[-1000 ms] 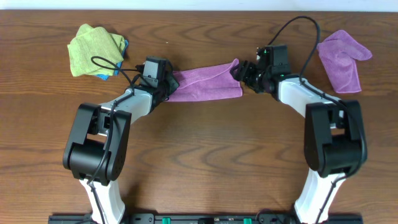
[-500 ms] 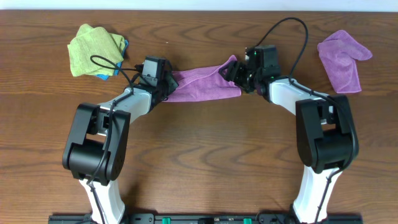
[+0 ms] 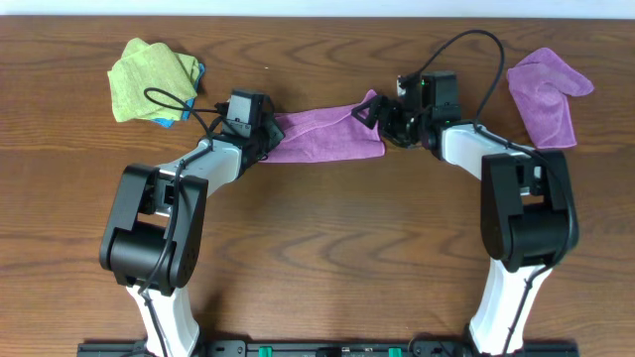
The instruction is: Fold the cloth
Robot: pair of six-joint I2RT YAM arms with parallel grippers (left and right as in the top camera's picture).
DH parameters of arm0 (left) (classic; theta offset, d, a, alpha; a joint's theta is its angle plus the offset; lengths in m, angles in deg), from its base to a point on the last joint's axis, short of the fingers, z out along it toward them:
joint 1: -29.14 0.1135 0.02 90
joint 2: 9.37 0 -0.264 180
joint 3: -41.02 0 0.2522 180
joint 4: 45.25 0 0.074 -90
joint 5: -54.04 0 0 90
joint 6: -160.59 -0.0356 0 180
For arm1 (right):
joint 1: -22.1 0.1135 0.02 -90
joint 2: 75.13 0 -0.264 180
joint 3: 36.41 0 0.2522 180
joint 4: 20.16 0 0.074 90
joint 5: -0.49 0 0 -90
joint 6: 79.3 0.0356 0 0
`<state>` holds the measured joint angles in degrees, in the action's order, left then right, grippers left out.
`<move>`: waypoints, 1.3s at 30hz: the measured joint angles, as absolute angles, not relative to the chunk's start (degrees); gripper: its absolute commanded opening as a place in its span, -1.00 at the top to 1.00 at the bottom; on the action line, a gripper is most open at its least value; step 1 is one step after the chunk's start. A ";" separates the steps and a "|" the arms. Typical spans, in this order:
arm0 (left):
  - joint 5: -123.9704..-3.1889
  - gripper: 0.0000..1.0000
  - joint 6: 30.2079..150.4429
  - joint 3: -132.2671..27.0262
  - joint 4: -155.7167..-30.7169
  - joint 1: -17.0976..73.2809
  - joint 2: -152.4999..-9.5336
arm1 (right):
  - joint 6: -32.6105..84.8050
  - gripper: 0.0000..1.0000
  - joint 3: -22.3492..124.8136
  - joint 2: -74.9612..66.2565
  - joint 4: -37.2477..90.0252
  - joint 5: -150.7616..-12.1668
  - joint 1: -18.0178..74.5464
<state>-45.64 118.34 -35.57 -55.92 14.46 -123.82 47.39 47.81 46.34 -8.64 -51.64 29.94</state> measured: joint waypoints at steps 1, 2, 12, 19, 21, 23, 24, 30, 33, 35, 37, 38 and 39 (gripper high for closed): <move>-45.64 0.88 118.34 -35.57 -55.92 14.46 -123.82 | 47.28 -0.56 47.81 46.34 -8.64 -51.86 29.96; -45.64 0.88 118.34 -35.57 -55.92 14.46 -123.82 | 47.25 -0.55 47.81 46.37 -8.62 -52.12 30.05; -45.61 0.88 118.34 -35.64 -56.25 14.46 -123.82 | 46.95 -0.27 47.81 46.37 -9.34 -56.60 32.95; -45.61 0.88 118.34 -35.90 -56.95 14.51 -123.82 | 45.90 0.97 47.77 46.39 -11.59 -58.79 33.37; -45.61 0.88 118.34 -35.90 -56.99 14.53 -123.80 | 45.88 0.98 47.75 46.39 -13.14 -58.88 33.39; -45.61 0.88 118.34 -35.90 -56.99 14.53 -123.80 | 45.97 0.97 47.75 46.39 -14.69 -58.61 33.37; -45.61 0.88 118.34 -35.90 -57.01 14.51 -123.80 | 45.99 0.97 47.75 46.39 -15.35 -58.24 33.37; -45.64 0.88 118.34 -36.03 -57.12 14.53 -123.80 | 45.99 0.97 47.75 46.39 -16.11 -55.66 33.54; -45.61 0.88 118.34 -36.16 -57.29 14.53 -123.80 | 45.81 0.97 47.75 46.13 -16.11 -55.33 34.48; -45.61 0.88 118.34 -36.23 -57.40 14.53 -123.80 | 45.62 0.98 47.75 45.56 -16.13 -55.14 35.62; -45.61 0.88 118.34 -36.27 -57.47 14.53 -123.80 | 45.48 0.97 47.83 44.71 -16.11 -54.88 36.84; -45.61 0.88 118.34 -36.32 -57.54 14.53 -123.80 | 45.35 0.97 48.05 44.36 -16.09 -54.74 37.39; -45.61 0.88 118.34 -36.32 -57.58 14.53 -123.80 | 45.20 0.97 48.34 44.16 -16.09 -54.74 37.83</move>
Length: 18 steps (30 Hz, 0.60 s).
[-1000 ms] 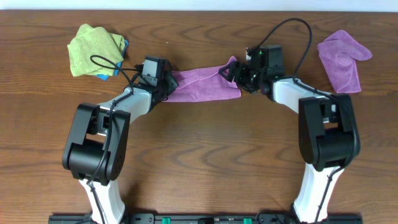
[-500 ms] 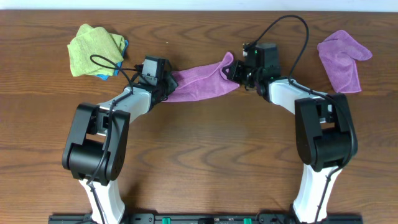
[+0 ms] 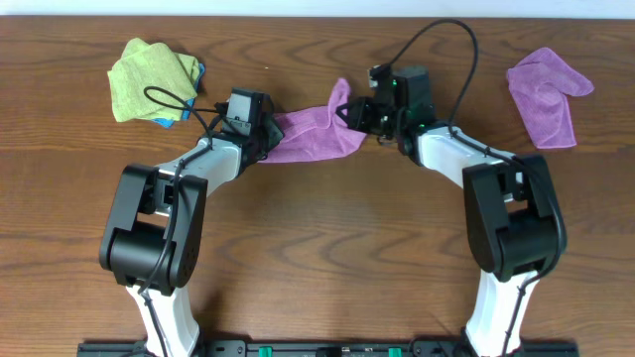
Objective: Fold the cloth
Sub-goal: 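Fold the strip's right end with the right gripper toward the left gripper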
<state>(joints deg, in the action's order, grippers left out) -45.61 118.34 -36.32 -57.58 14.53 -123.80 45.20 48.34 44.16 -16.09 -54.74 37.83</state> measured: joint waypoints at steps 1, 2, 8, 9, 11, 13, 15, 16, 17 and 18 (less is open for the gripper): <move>-45.61 0.88 118.34 -36.32 -57.60 14.53 -123.80 | 45.11 0.97 48.82 44.03 -16.09 -54.70 38.31; -45.61 0.88 118.34 -36.34 -57.62 14.53 -123.80 | 44.96 0.98 49.54 43.92 -16.05 -54.59 38.96; -45.64 0.88 118.31 -36.38 -57.75 14.62 -123.80 | 44.35 0.97 53.34 43.74 -15.74 -54.63 42.96; -45.66 0.88 118.31 -36.38 -57.75 14.62 -123.80 | 44.35 0.98 53.47 43.72 -15.67 -54.66 43.79; -45.64 0.88 118.29 -36.38 -57.75 14.62 -123.80 | 44.33 0.98 53.58 43.63 -15.06 -55.18 45.28; -45.64 0.88 118.29 -36.38 -57.75 14.62 -123.80 | 44.22 0.97 53.58 43.63 -14.41 -55.79 46.48; -45.66 0.88 118.27 -36.38 -57.75 14.64 -123.80 | 43.91 0.98 53.58 43.63 -13.88 -56.95 48.38; -45.64 0.88 118.29 -36.38 -57.75 14.64 -123.80 | 43.87 0.97 53.58 43.63 -13.88 -57.39 49.21; -45.66 0.88 118.29 -36.38 -57.75 14.64 -123.80 | 43.67 0.97 53.58 43.63 -13.88 -58.02 50.02; -45.64 0.88 118.23 -36.38 -57.78 14.64 -123.80 | 43.58 0.97 53.58 43.63 -13.88 -58.39 50.63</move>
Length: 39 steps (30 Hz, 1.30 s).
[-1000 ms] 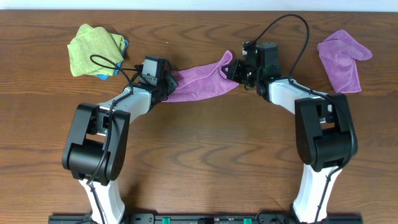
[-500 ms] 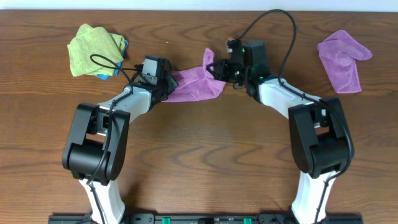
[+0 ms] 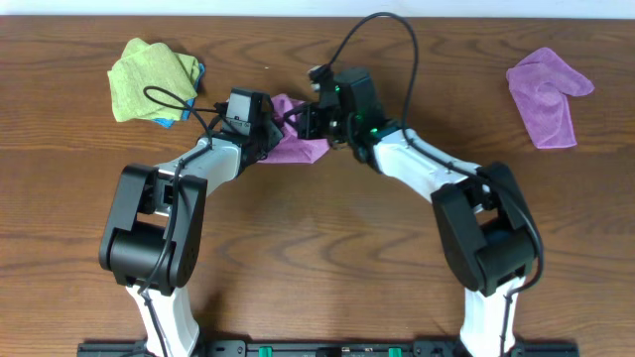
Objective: Fold the cloth
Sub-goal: 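Fold the strip's right end with the right gripper toward the left gripper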
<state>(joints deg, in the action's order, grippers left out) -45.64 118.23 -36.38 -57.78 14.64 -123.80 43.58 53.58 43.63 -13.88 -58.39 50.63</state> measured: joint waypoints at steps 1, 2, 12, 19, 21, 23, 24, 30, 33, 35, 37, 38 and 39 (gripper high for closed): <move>-45.66 0.88 118.09 -36.38 -57.78 14.64 -123.80 | 43.52 0.97 53.58 43.63 -13.88 -58.85 51.27; -45.59 0.88 117.85 -36.38 -57.93 14.66 -123.71 | 43.47 0.97 53.65 43.61 -13.93 -59.92 51.82; -44.56 0.88 115.28 -36.38 -63.26 17.17 -119.67 | 43.30 0.97 53.82 43.48 -13.82 -62.63 53.10; -44.24 0.88 112.48 -36.38 -65.51 19.49 -112.83 | 43.12 0.97 55.64 43.46 -13.71 -64.49 53.26; -43.80 0.88 112.08 -36.38 -66.32 20.21 -110.80 | 43.04 0.97 56.34 43.44 -13.42 -65.21 53.54; -43.21 0.88 111.54 -36.38 -66.63 21.11 -109.18 | 42.71 0.97 56.88 43.44 -13.10 -66.02 54.02; -43.03 0.88 111.21 -36.38 -66.74 21.52 -108.50 | 42.58 0.97 57.06 43.44 -13.05 -66.42 54.42; -42.38 0.88 110.29 -36.38 -68.14 23.84 -105.66 | 41.62 0.97 57.84 43.63 -12.57 -69.30 56.49; -42.36 0.88 109.92 -36.38 -68.73 23.91 -105.46 | 41.42 0.97 60.90 45.25 -11.65 -70.04 57.04; -42.36 0.88 109.70 -36.38 -69.05 23.91 -105.27 | 41.13 0.97 62.98 46.69 -10.76 -70.48 57.45; -42.36 0.88 109.66 -36.38 -69.19 23.91 -105.03 | 40.35 0.97 65.38 48.84 -9.03 -71.01 57.80; -42.36 0.88 109.50 -36.38 -69.25 23.91 -104.90 | 39.93 0.95 66.08 49.62 -8.13 -71.31 58.00; -42.33 0.88 109.40 -36.38 -69.29 23.91 -104.79 | 39.58 0.83 66.54 50.24 -7.41 -71.51 58.15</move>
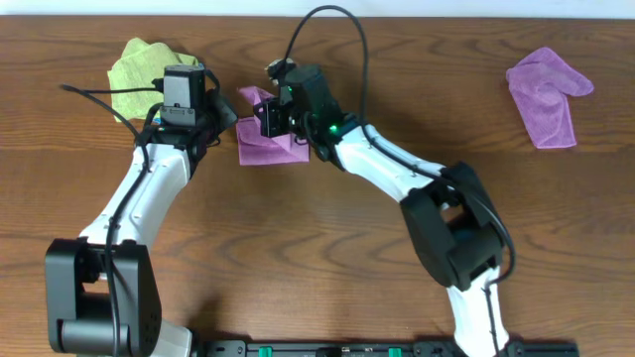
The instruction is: Fold the cloth
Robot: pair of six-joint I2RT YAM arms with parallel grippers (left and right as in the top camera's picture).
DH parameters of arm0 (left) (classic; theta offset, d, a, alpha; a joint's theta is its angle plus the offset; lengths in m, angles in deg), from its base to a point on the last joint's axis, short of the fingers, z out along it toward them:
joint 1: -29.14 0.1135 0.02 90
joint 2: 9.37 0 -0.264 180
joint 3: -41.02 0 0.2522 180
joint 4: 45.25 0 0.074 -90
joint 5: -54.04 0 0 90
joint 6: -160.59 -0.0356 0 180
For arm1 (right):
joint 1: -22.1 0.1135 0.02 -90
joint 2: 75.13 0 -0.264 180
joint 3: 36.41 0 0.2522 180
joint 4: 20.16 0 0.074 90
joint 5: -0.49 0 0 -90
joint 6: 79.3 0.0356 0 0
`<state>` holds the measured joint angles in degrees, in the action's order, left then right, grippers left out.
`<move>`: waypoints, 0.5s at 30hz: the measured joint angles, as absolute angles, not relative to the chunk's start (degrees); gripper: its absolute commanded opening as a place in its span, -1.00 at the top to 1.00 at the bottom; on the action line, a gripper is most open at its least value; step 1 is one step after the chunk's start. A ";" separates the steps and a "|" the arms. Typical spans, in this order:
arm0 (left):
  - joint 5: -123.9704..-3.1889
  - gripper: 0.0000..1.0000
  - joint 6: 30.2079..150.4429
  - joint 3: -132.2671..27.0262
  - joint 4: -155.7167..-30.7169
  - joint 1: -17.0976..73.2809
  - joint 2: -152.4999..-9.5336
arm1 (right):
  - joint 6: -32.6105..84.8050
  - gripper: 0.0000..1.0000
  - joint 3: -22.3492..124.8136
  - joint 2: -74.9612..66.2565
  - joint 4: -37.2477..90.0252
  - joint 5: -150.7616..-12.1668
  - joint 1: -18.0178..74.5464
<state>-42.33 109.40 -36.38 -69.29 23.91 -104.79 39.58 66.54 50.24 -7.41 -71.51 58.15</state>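
Observation:
The purple cloth (264, 147) lies folded over into a small squarish pile at the table's back, left of centre. My right gripper (260, 121) reaches far over to the left and is shut on the cloth's folded-over end, a corner of which sticks up behind it. My left gripper (224, 112) sits just left of the pile, apart from it; its fingers look spread, with nothing between them.
A yellow-green cloth (134, 61) is bunched at the back left, partly under my left wrist. A second purple cloth (546, 91) lies at the back right. The right arm's cable (327, 20) loops above the cloth.
My left gripper has let go of the cloth's left end and drawn back up and to the left. My right gripper has moved the other end further left, onto the pile.
The cloth first lay stretched out between both grippers, each shut on one end. The right gripper then stood further left at each moment, with its end over the cloth. Now the cloth is doubled up and only the right gripper holds it.

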 measured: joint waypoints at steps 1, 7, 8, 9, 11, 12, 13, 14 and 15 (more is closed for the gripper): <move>-42.36 0.88 109.29 -36.38 -69.34 23.91 -104.55 | 38.97 0.58 66.67 50.91 -7.09 -71.62 58.35; -42.36 0.87 109.09 -36.38 -69.47 24.80 -103.13 | 36.57 -0.14 66.78 51.77 -6.23 -70.46 59.92; -42.36 0.86 109.09 -36.38 -69.49 25.24 -102.91 | 36.04 -0.18 66.87 51.77 -6.21 -69.50 60.27; -42.36 0.87 109.09 -36.38 -69.49 25.83 -102.64 | 36.02 -0.20 66.94 51.77 -6.23 -68.67 60.58; -42.36 0.87 109.09 -36.38 -69.53 27.25 -102.03 | 35.91 -0.25 67.59 51.77 -5.86 -66.83 61.45; -42.36 0.86 109.09 -36.38 -69.73 27.80 -101.79 | 35.87 -0.25 67.85 51.74 -5.75 -66.31 61.63; -42.33 0.86 109.09 -36.38 -70.23 28.36 -101.49 | 35.85 -0.26 68.44 51.74 -5.53 -65.85 61.80; -42.33 0.86 109.11 -36.38 -70.74 28.69 -101.29 | 35.87 -0.27 68.77 51.70 -5.51 -65.85 61.83; -42.36 0.86 109.09 -36.38 -71.04 28.93 -101.18 | 35.85 -0.28 69.10 51.57 -5.49 -65.96 61.76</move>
<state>-42.36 109.09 -36.38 -71.04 28.93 -101.18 35.85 69.10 51.57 -5.49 -65.96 61.76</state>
